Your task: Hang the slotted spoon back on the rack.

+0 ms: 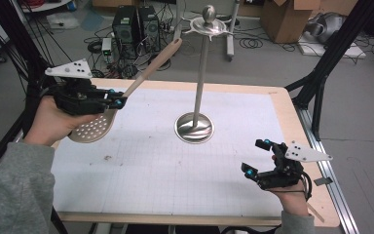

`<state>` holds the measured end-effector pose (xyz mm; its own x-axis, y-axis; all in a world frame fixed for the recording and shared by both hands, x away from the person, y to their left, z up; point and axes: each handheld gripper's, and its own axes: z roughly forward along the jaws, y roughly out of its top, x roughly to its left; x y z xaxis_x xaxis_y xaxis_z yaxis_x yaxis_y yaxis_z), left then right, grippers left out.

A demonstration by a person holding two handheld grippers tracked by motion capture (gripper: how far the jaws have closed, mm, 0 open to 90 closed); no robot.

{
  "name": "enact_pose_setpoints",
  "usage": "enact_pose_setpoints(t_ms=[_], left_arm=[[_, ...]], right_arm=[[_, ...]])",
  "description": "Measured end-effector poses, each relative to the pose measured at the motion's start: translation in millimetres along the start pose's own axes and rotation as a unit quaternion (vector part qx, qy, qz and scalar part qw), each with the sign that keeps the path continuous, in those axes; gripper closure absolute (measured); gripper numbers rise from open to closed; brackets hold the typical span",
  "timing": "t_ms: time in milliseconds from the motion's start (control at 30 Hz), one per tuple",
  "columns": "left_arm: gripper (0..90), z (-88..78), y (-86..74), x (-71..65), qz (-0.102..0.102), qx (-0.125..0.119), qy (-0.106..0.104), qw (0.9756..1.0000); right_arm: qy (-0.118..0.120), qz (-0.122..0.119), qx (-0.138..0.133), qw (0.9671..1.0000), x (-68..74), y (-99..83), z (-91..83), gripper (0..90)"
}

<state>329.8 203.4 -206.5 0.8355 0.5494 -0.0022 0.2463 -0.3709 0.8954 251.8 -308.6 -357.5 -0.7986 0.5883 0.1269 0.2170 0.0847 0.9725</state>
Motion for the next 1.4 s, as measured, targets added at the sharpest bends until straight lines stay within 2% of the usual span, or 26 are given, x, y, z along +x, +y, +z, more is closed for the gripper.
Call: enact_pose_setpoints(t_ms=[167,500,700,1300,1400], left_arm=[[77.9,-2.4,7.5,-0.2,-0.004,-0.008,0.003,1.0000],[77.9,6.5,18.6,-3.5,-0.002,-0.014,0.005,0.9999],[77.9,10.6,18.2,-3.0,0.001,-0.013,0.002,0.9999],[77.8,22.1,11.2,-1.2,-0.011,-0.016,-0.002,0.9998],[77.8,23.6,11.1,-1.8,-0.007,-0.017,0.000,0.9998]], right_arm=[[0.000,0.001,0.000,1.0000,-0.2,-0.5,0.2,1.1],[0.000,0.001,-0.004,1.0000,-1.3,-0.4,-2.1,1.1],[-0.002,0.004,-0.005,1.0000,-2.1,-0.7,-3.9,1.2],[-0.001,0.007,-0.005,1.0000,-1.8,-0.8,-4.7,1.2],[-0.002,0.001,-0.009,1.0000,-2.9,-0.7,-4.5,1.1]])
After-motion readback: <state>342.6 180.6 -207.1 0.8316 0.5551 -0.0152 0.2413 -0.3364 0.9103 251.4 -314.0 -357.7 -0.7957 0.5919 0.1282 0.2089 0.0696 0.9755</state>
